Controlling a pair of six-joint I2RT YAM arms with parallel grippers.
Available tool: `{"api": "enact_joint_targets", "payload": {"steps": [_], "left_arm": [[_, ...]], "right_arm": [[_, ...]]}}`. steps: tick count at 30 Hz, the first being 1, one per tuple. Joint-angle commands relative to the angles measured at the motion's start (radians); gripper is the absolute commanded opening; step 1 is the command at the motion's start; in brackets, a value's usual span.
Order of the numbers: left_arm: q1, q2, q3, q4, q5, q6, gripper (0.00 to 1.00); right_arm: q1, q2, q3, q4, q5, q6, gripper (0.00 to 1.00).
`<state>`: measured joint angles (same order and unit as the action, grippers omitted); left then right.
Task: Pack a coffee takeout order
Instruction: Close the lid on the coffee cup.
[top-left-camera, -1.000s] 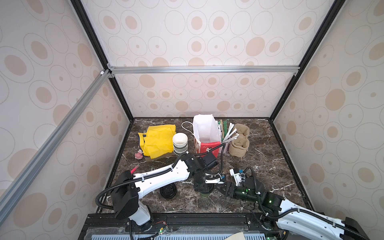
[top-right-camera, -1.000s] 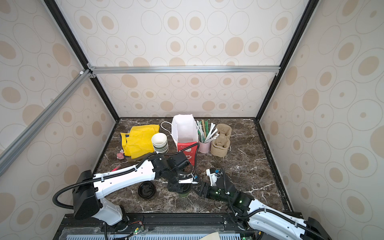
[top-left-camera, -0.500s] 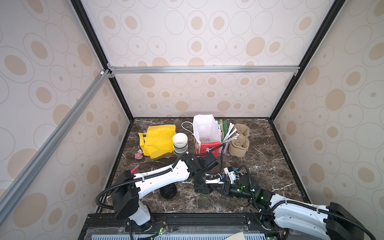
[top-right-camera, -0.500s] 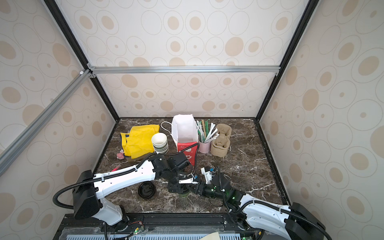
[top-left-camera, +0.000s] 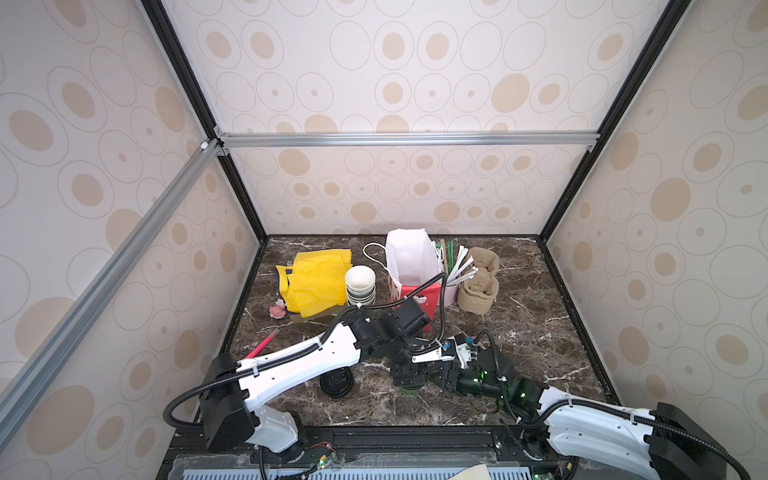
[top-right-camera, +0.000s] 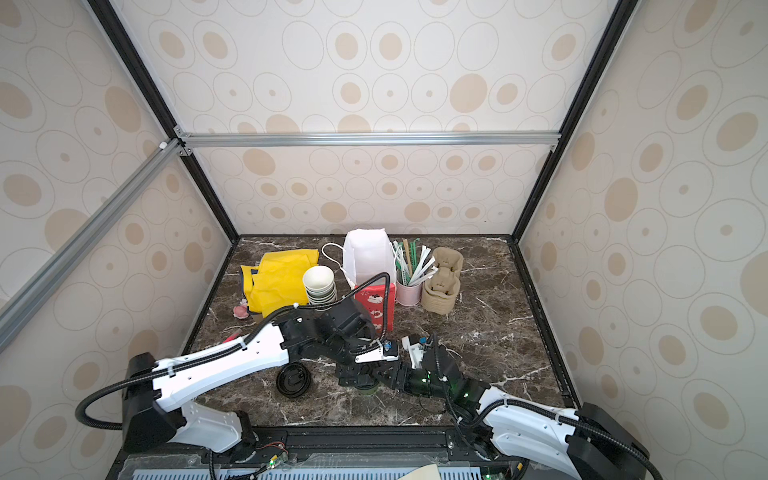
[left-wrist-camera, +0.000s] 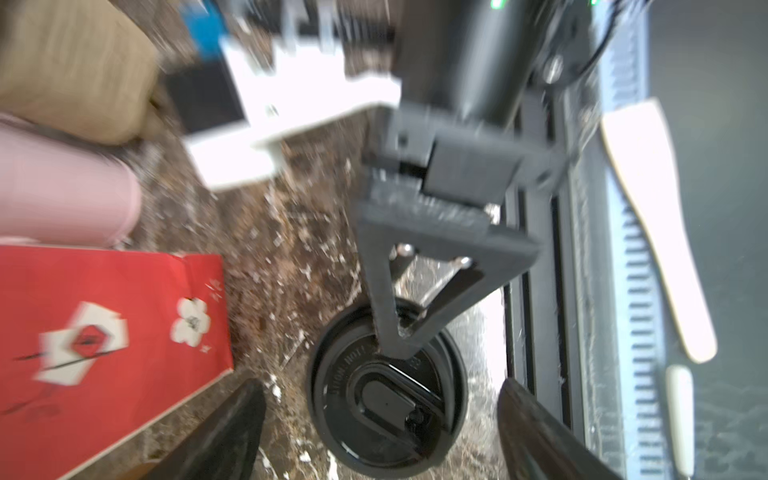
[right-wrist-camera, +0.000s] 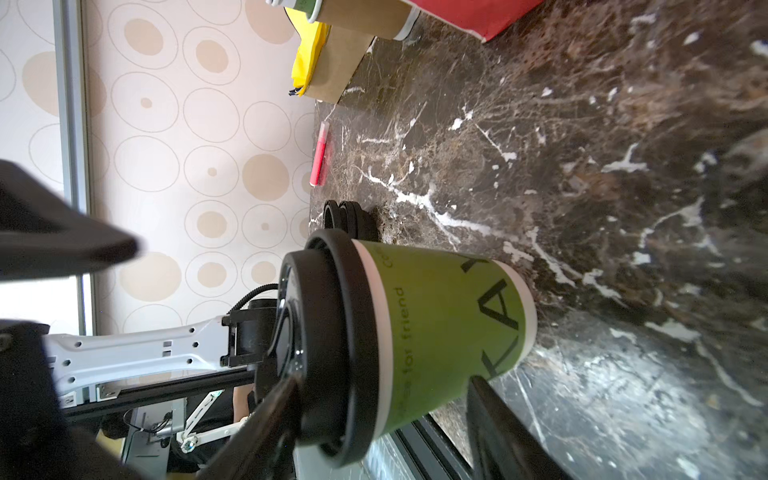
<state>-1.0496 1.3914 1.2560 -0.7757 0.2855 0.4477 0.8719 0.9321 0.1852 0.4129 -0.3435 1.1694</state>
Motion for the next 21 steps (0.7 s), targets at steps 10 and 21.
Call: {"api": "enact_joint_targets", "payload": {"steps": [10,21], "left_arm": [[-0.001,-0.365,-0.365,0.597,-0.444,-0.96,0.82],[0.032,-0.559,-0.656,0.537,-0.41,-1.463,0.63]], "right_arm": [[-0.013,-0.143,0.081,-0.212,-0.027,-0.067,0.69],[-0.019,-0.077,0.173,-0.354,-0.046,-0.092,0.63]]}}
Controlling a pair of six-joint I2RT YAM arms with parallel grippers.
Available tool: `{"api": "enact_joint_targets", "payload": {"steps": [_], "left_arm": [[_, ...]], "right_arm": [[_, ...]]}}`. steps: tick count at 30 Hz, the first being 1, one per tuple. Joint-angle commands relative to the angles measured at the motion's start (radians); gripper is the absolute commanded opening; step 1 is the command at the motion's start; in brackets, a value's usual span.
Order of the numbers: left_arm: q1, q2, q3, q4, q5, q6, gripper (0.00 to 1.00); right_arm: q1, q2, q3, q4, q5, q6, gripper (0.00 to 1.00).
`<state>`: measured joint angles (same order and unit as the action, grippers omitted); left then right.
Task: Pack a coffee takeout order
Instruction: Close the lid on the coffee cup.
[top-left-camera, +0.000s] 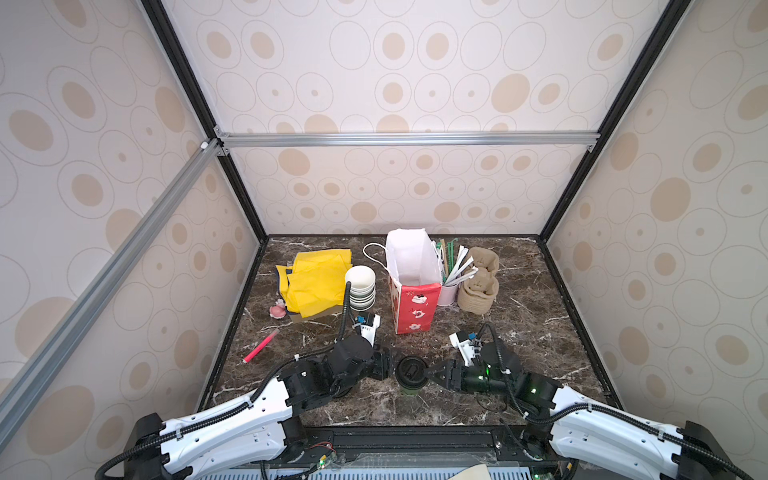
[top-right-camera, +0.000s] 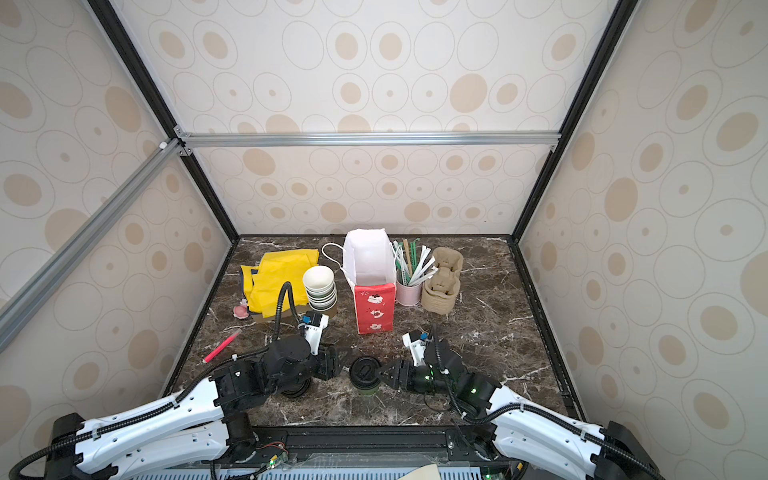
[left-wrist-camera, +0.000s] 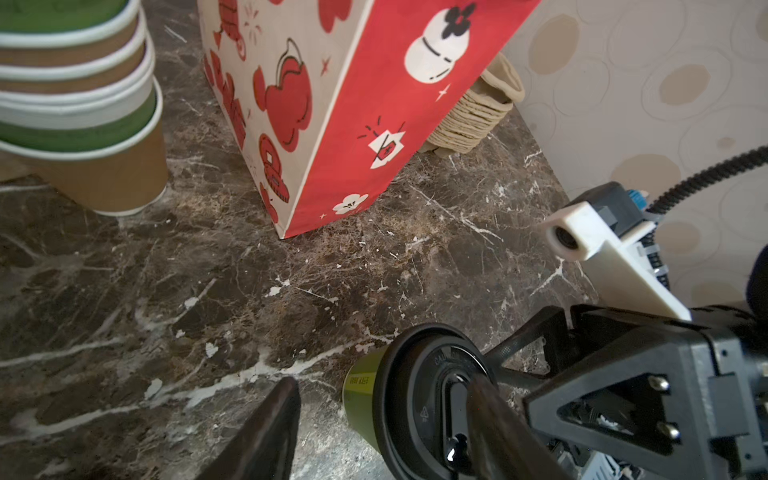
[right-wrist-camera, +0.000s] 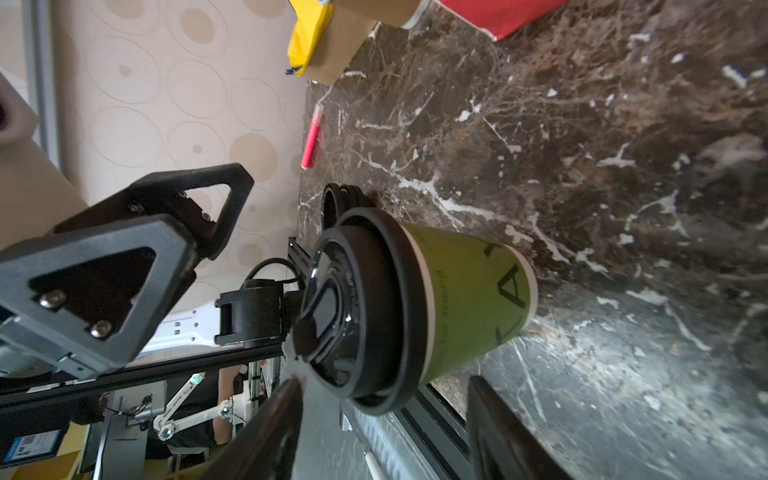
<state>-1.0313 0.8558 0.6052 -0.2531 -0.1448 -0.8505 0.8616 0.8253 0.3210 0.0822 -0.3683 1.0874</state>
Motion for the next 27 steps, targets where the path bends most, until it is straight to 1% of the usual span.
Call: {"api": "enact_joint_targets", "payload": {"steps": [1,4,10,17,21,27], "left_arm": [[0.017,-0.022,-0.013,0.02,0.042,-0.168,0.63],[0.035,-0.005,-0.035,0.04,0.101,-0.18,0.61],[0.059,0.061,-0.041,0.108,0.175,-0.19,0.58],[0.065,0.118,-0.066,0.148,0.236,-0.205,0.58],[0.064,0.143,-0.062,0.093,0.22,-0.197,0.55],[0.063,0.2,-0.059,0.097,0.279,-0.165,0.49]], "right_arm": [[-0.009,0.044,0.039,-0.004,-0.03,-0.001,0.62],[-0.009,0.076,0.042,0.038,-0.05,0.017,0.57],[-0.009,0.094,0.037,0.033,-0.037,0.024,0.5],[-0.01,0.1,0.03,-0.002,-0.019,0.028,0.49],[-0.01,0.11,0.027,-0.017,-0.009,0.033,0.47],[-0.01,0.134,0.029,-0.065,-0.002,0.016,0.45]]}}
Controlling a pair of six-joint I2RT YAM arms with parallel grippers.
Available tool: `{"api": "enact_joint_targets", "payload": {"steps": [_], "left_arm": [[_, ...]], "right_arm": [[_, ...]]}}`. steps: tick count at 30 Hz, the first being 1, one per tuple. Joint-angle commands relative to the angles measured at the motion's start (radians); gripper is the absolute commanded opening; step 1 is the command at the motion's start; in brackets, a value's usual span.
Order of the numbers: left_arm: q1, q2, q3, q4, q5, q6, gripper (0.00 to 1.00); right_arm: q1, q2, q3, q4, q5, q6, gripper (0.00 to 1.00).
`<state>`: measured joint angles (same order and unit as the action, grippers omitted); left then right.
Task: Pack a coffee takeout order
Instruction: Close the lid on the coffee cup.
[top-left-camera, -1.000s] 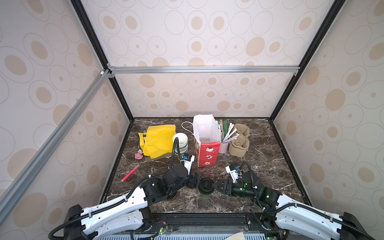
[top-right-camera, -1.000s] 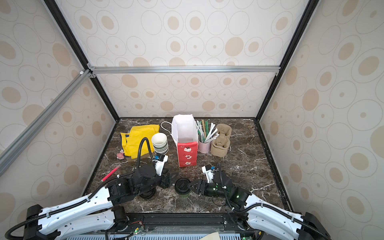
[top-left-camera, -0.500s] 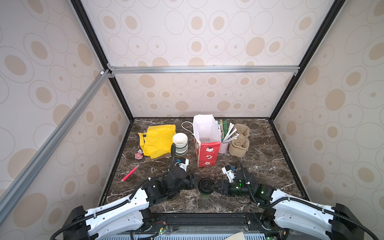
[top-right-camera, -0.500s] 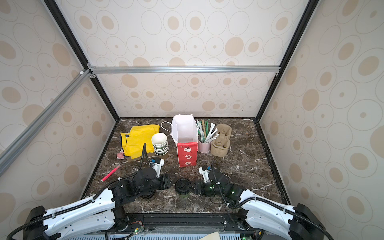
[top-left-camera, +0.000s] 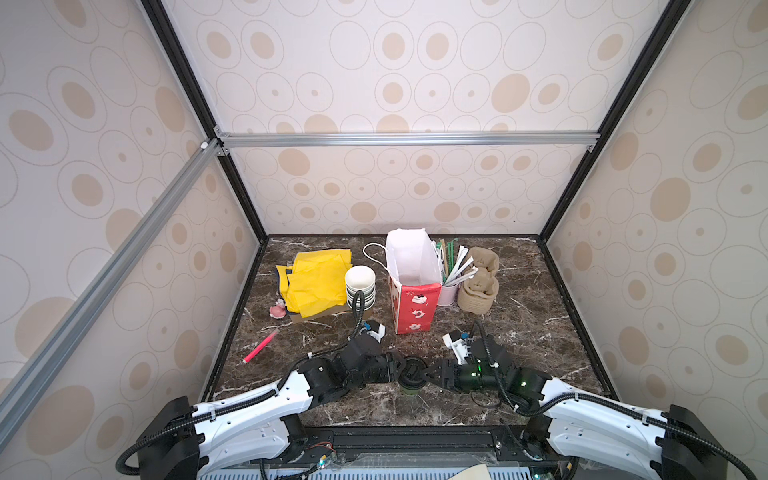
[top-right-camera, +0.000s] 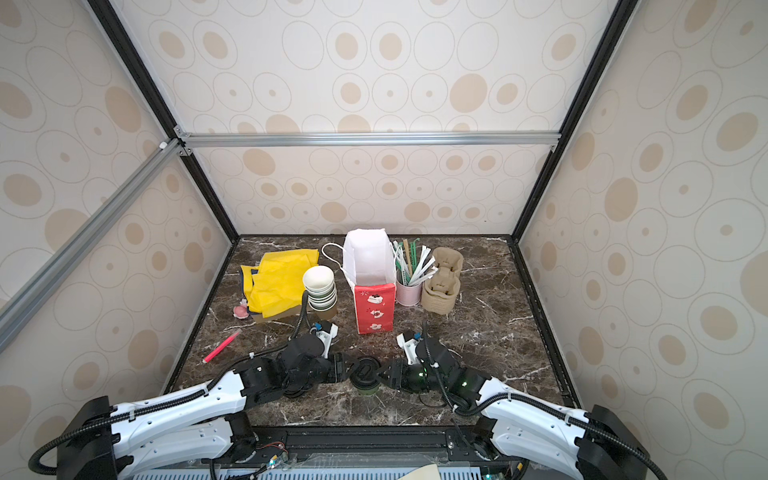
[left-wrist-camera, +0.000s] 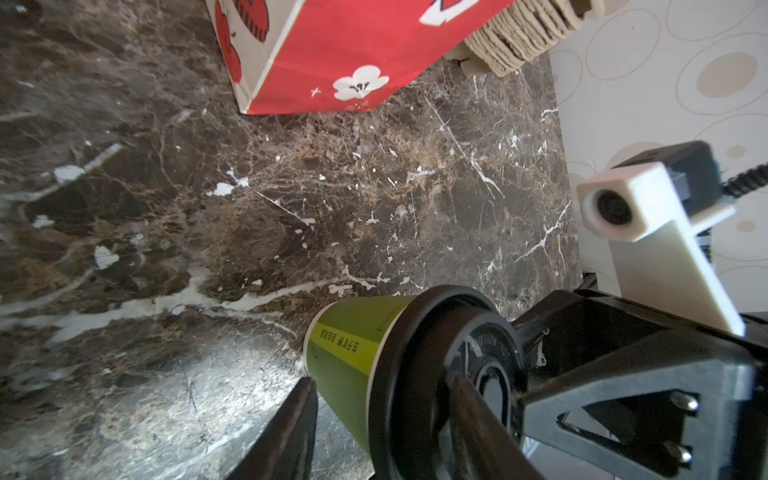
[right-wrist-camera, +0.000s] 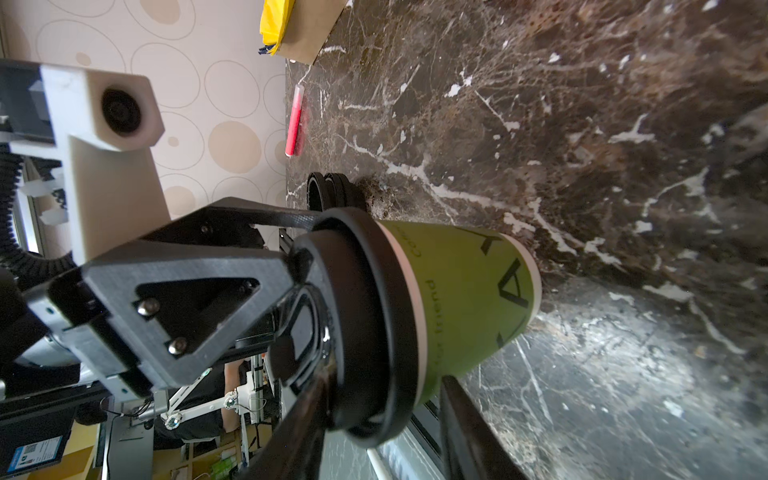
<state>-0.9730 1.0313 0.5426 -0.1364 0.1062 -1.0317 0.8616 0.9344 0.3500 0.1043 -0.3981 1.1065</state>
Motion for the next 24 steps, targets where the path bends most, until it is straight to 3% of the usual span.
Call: {"api": "enact_joint_targets", "payload": {"steps": [1,5,13,18,24], "left_arm": [[0.006,0.033,0.001,-0.019,0.036,0.02,0.47],[0.006,0.055,0.002,-0.054,0.024,0.037,0.39],[0.005,0.081,-0.003,-0.144,-0.005,0.066,0.37],[0.005,0.042,-0.024,-0.129,0.007,0.057,0.45],[0.011,0.011,0.086,-0.119,-0.053,0.111,0.6]], "right_arm": [[-0.009,0.03,0.0,-0.095,0.028,-0.006,0.44],[-0.01,0.035,0.006,-0.146,0.049,-0.015,0.43],[-0.01,0.087,-0.001,-0.216,0.072,-0.044,0.42],[-0.01,0.099,0.043,-0.23,0.049,-0.089,0.47],[-0.016,0.011,0.16,-0.266,0.049,-0.174,0.61]]}}
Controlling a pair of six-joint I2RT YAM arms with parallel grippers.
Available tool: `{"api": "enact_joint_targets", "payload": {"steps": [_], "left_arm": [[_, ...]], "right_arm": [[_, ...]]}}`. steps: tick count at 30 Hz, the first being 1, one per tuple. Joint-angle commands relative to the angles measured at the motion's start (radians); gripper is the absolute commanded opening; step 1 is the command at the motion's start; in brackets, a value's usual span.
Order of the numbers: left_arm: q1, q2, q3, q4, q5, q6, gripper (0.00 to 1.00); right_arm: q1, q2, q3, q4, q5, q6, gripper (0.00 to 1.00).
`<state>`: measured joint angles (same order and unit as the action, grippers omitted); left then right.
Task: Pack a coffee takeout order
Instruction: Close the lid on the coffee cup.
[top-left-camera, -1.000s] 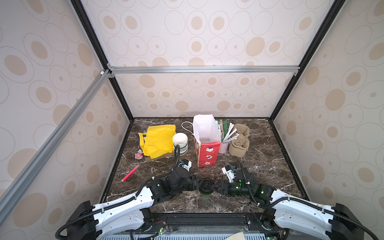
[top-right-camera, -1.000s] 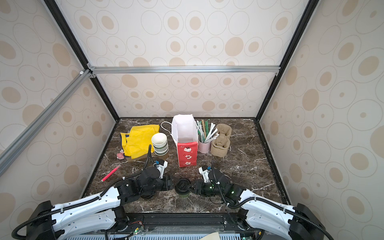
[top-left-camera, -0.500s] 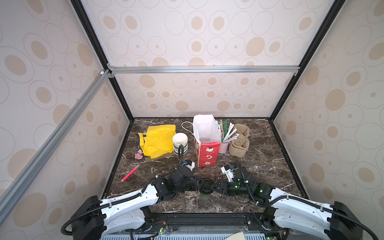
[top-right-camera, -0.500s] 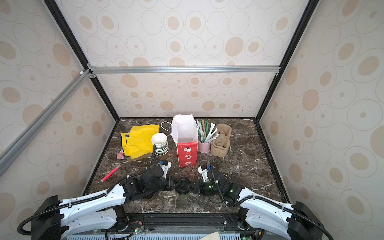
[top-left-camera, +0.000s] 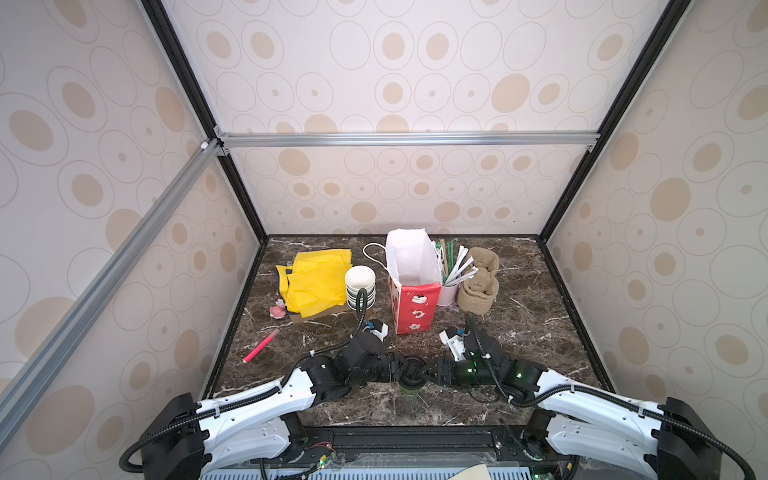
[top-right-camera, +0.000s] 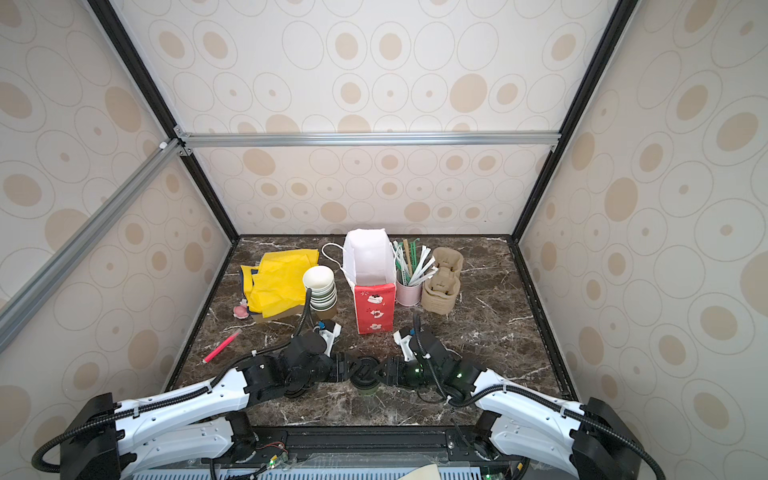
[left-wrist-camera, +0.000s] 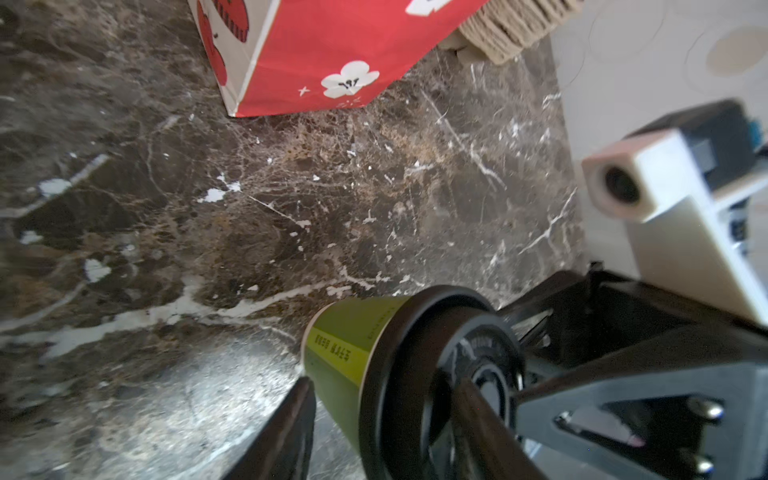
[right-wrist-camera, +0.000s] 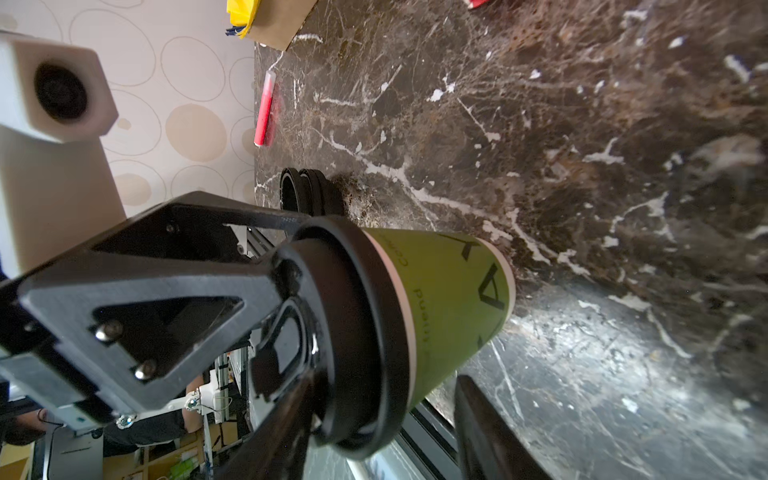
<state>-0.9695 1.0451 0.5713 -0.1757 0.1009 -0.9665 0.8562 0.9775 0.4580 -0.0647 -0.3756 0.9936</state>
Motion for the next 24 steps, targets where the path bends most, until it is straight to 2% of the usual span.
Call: {"api": "enact_joint_targets", "payload": {"steps": [1,5,8,13,16,20,24], "left_arm": [[0.01,-0.001,0.078,-0.073,-0.05,0.053,0.62],[0.013,-0.003,0.119,-0.05,-0.063,0.054,0.69],[0.014,-0.032,0.138,-0.072,-0.089,0.046,0.69],[0.015,-0.161,0.117,-0.226,-0.096,0.0,0.58],[0.014,-0.222,0.032,-0.269,0.002,-0.055,0.52],[-0.003,-0.289,-0.081,-0.229,0.136,-0.151,0.43],[-0.019,-0.309,-0.125,-0.167,0.207,-0.185,0.41]], "right_arm": [[-0.016,-0.035,0.079,-0.12,0.019,-0.08,0.63],[-0.028,-0.028,0.129,-0.188,0.003,-0.121,0.66],[-0.04,-0.036,0.141,-0.239,0.032,-0.14,0.66],[-0.066,-0.081,0.156,-0.3,0.093,-0.152,0.63],[-0.073,-0.081,0.132,-0.251,0.11,-0.127,0.6],[-0.074,-0.032,0.115,-0.135,0.044,-0.092,0.59],[-0.074,0.022,0.102,-0.057,-0.031,-0.073,0.59]]}}
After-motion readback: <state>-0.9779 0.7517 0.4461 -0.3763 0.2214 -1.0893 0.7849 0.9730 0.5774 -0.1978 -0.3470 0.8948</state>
